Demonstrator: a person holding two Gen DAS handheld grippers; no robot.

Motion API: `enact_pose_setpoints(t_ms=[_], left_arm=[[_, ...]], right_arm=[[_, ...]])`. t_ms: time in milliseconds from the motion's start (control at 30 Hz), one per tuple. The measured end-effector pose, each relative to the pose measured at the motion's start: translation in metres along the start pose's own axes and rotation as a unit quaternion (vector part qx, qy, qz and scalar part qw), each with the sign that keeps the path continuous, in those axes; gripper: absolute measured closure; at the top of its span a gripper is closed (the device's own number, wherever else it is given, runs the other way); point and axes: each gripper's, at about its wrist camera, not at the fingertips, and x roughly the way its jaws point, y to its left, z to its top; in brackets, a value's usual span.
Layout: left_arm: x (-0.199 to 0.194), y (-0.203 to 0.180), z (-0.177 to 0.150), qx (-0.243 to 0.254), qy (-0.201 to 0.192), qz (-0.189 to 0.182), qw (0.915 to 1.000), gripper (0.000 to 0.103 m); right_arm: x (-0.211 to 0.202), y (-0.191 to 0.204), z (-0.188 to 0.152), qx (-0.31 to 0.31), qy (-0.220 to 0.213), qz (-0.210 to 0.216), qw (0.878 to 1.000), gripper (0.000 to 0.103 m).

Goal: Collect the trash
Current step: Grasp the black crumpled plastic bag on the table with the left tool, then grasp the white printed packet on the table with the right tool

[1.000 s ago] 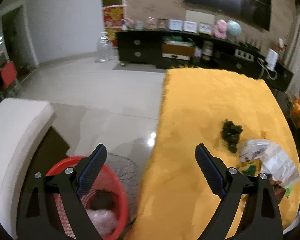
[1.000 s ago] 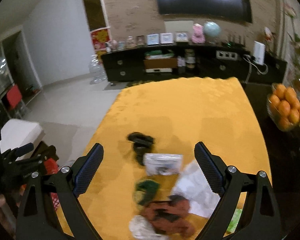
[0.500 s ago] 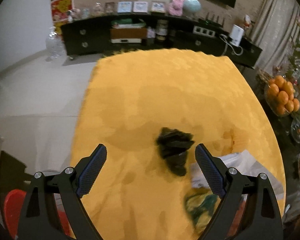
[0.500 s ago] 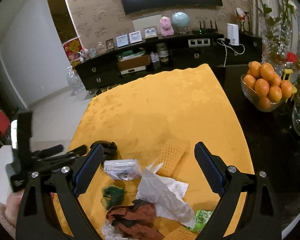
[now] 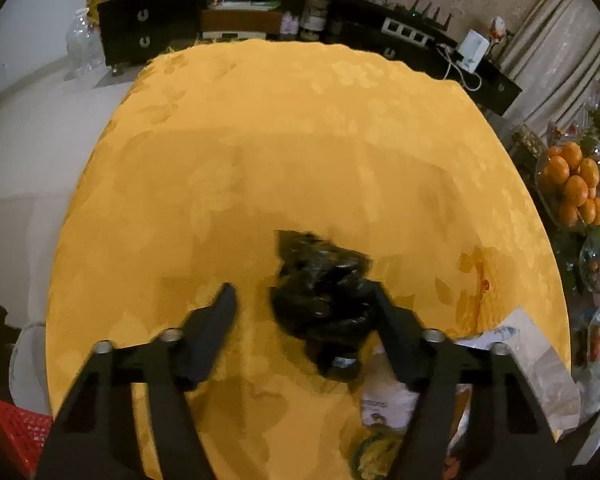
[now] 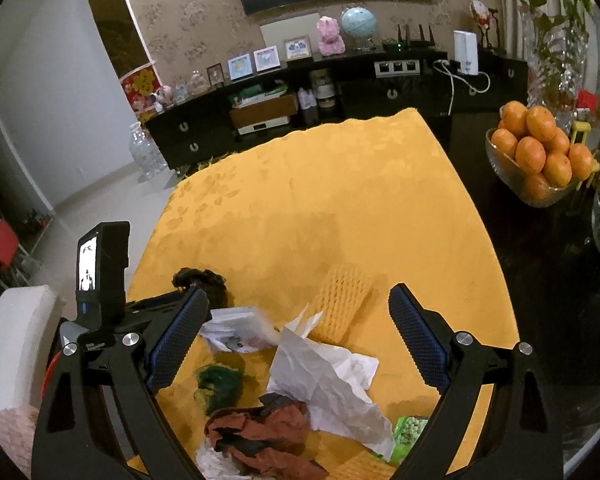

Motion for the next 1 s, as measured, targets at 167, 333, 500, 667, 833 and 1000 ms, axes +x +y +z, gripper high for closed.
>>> enact_pose_setpoints(t_ms=[167, 333, 500, 667, 833, 1000], left_arm=[[-0.002, -0.002, -0.002, 0.009, -0.012, 0.000, 0.9999, 0.066], [-0.015, 0.004, -0.003, 0.000, -0.024, 0.005, 0.9997, 0.068], [-0.044, 0.015, -0.003, -0.011, -0.055, 0.014, 0.9983, 0.068], [-0.076, 0.030, -0.007, -0.018, -0.085, 0.043, 0.9953, 0.068], [-0.100, 0.043, -0.016, -0.013, -0.105, 0.079, 0.9913, 0.068], [-0.115, 0.058, -0.023, -0.009, -0.117, 0.103, 0.9877, 0.068]], right_arm=[[0.002, 0.001, -0.001, -0.004, 0.002, 0.001, 1.000, 0.014], [0.008, 0.002, 0.001, -0.010, 0.004, 0.000, 1.000, 0.014], [0.015, 0.010, 0.000, -0.018, 0.011, 0.009, 1.000, 0.014], [0.028, 0.027, -0.002, -0.040, 0.023, 0.026, 0.999, 0.014], [0.054, 0.048, -0.004, -0.066, 0.051, 0.042, 0.996, 0.014], [0.080, 0.071, -0.008, -0.101, 0.073, 0.043, 0.991, 0.014]])
